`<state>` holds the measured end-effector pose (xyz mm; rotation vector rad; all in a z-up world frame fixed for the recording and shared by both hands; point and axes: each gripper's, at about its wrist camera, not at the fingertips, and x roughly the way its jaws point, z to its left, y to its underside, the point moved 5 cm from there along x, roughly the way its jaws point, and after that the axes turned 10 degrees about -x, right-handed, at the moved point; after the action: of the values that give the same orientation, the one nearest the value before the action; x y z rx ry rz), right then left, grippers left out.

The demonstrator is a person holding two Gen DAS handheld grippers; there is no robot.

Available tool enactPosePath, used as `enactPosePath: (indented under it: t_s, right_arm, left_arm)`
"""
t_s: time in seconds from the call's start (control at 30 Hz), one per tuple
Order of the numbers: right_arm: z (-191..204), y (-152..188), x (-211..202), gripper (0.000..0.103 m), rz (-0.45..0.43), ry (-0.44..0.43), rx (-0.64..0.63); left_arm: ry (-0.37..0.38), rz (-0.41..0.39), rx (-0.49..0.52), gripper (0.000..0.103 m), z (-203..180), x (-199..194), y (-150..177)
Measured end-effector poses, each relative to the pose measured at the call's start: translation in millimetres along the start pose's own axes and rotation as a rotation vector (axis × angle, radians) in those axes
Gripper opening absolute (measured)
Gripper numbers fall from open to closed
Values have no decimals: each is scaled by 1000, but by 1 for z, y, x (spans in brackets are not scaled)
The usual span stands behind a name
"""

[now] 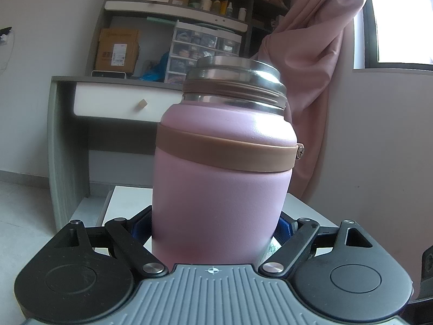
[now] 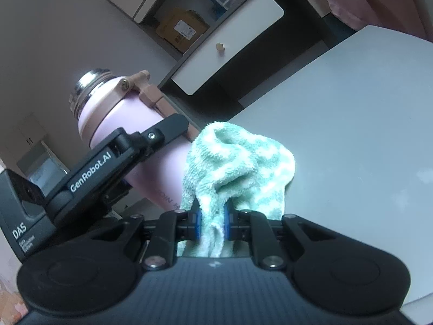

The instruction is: Clean container

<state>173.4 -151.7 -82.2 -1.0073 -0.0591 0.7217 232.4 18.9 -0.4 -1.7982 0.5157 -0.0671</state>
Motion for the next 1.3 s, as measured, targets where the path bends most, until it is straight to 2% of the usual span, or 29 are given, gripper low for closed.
enactPosePath:
  t_s: [0.23,0.37,0.53,0.63,0.87,1.17,1.3]
  right_arm:
    - [5,0,-8,14,-2,6,-51]
    - [12,1,-12,14,7,5,-122]
    - [28,-6,-23,14,-48,-60,-178]
    - [32,-13,-25,14,-92,-74,-177]
    - [25,-17,-10,14,-95,-82,-146]
    - [-2,-8,7,14,-3,-16,-58]
    - [0,-6,7,14,12,5,-78]
  left_arm:
    - [-4,1,-1,86,-5,1,-3]
    - [-4,1,-1,86,-7,1,-4]
    - [-7,0,-6,86,-7,2,-5]
    - [-6,2,-7,86,-7,3,-6]
    - [-4,3,-8,86,-5,4,-8]
    - [-5,2,-4,86,-4,4,-9]
    - [-4,2,-5,86,-4,4,-8]
